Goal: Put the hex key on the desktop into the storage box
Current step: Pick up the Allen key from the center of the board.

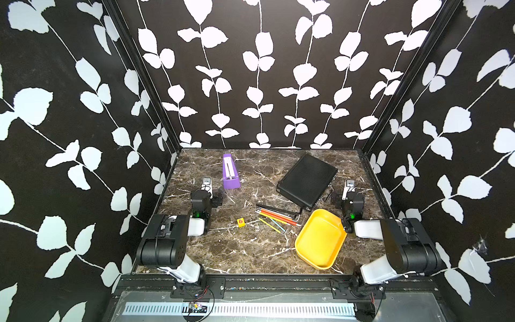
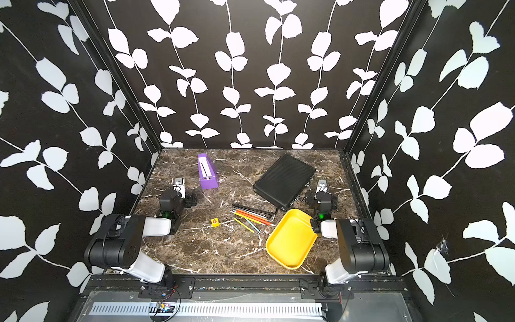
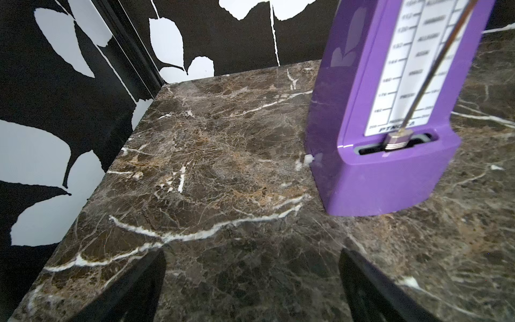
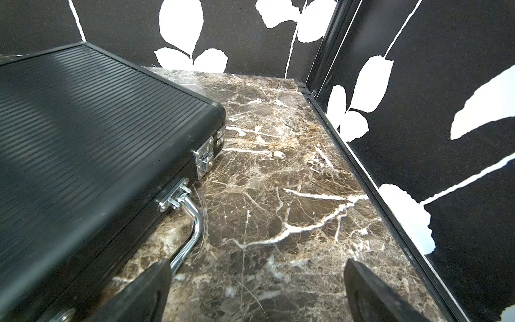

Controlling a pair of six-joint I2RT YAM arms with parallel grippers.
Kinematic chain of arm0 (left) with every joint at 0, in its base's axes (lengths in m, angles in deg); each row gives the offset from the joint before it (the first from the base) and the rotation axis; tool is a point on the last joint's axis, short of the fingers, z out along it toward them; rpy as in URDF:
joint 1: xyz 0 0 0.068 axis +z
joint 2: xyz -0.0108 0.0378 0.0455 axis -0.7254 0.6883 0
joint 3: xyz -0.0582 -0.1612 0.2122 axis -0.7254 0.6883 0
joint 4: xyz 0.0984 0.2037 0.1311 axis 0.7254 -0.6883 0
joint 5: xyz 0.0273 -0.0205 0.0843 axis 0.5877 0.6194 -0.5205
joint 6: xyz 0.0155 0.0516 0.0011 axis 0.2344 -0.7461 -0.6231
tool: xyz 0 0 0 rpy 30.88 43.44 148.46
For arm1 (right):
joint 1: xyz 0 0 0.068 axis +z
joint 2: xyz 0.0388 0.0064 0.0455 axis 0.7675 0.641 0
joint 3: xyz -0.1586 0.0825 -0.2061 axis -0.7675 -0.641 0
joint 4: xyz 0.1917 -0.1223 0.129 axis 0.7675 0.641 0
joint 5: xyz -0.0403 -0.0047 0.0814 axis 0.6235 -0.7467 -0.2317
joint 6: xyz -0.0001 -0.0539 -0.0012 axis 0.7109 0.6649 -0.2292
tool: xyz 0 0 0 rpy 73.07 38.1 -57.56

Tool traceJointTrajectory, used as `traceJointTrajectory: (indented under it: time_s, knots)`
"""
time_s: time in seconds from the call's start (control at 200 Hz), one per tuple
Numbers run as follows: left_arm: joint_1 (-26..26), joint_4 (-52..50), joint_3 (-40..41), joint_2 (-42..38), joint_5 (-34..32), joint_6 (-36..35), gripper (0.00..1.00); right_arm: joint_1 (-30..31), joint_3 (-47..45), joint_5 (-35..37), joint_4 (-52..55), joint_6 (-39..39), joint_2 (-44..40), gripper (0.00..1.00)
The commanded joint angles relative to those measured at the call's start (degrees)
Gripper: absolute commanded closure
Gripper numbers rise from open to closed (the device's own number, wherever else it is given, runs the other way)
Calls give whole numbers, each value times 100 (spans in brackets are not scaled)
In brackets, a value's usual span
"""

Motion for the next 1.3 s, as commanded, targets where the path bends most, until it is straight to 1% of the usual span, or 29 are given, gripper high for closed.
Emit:
traceJointTrajectory:
  time_s: [0.0,0.6,0.68,0.705,0.72,0.735,0.755,0.785,0.8,0.835,0.86,0.905,0.965,0.995,1.03,1.06,1.075,1.1,1.12,1.13,1.16,1.17,1.175,1.18,1.2,1.23,1.265,1.295]
  knots:
    - [3,137,40,-29,33,-50,1,-13,-51,-6,-221,-8,-3,1]
    - [8,130,26,-24,45,-41,1,-12,-47,-2,-214,-4,2,1]
    - [8,168,54,-50,42,-51,1,-10,-29,63,-268,0,-94,1]
    - [4,228,41,-74,2,-84,1,-8,34,73,-65,-13,-256,1]
    - [-11,158,4,-131,-18,-105,1,-6,139,83,253,-26,-355,1]
    - [-30,-76,-55,-213,-53,-121,1,-7,210,87,452,-23,-458,1]
    - [-69,-387,-165,-366,-120,-135,1,0,416,138,981,-26,-679,1]
    - [-124,-1085,-381,-624,-232,-136,1,11,635,222,1479,-40,-860,1]
    - [-157,-1440,-507,-752,-312,-129,1,17,798,291,1908,-71,-986,1]
    - [-214,-2065,-795,-983,-535,-79,1,18,1036,320,2255,-109,-1173,1]
    - [-248,-2327,-937,-1134,-670,36,1,25,1180,275,2375,-43,-1327,1]
    - [-306,-2555,-1077,-1446,-814,245,1,107,1471,355,2456,91,-1636,1]
    - [-634,-2816,-1272,-1938,-1277,380,1,310,2252,612,3031,149,-2014,1]
    - [-835,-2970,-1436,-2163,-1452,303,1,384,2788,790,3482,-99,-2118,1]
    - [-1039,-3254,-1706,-2392,-1602,323,1,396,3534,843,4331,-806,-2151,1]
    - [-1115,-3666,-1980,-2555,-1658,652,1,363,4189,723,5319,-1542,-2104,1]
    - [-1117,-3951,-2143,-2621,-1613,964,1,349,4485,663,5722,-1855,-2074,1]
    - [-1105,-4683,-2463,-2708,-1514,1630,1,344,4883,624,6546,-2514,-2020,1]
    - [-1100,-5378,-2719,-2753,-1545,2235,1,335,5093,687,6955,-3215,-1988,1]
    - [-1100,-5749,-2838,-2775,-1566,2562,1,320,5166,660,7203,-3442,-1982,1]
    - [-1100,-6697,-3107,-2812,-1719,3629,1,222,5212,289,7511,-3605,-1981,0]
    - [-1100,-6954,-3183,-2825,-1790,3925,1,190,5213,-42,7509,-3603,-1994,0]
    - [-1095,-7084,-3222,-2829,-1820,4057,1,179,5185,-42,7491,-3600,-2005,0]
    - [-1093,-7286,-3259,-2835,-1845,4250,1,169,5185,-283,7460,-3598,-2015,1]
    - [-1058,-7768,-3386,-2867,-1839,4712,1,137,5095,-639,7373,-3577,-2052,0]
    - [-992,-7902,-3396,-2935,-1561,4912,1,132,4984,-972,7308,-3536,-2117,1]
    - [-932,-7601,-3247,-3023,-988,4809,1,180,4895,-1160,7377,-3541,-2205,8]
    - [-924,-7513,-3178,-3090,-633,4804,1,254,4860,-1168,7568,-3564,-2246,14]
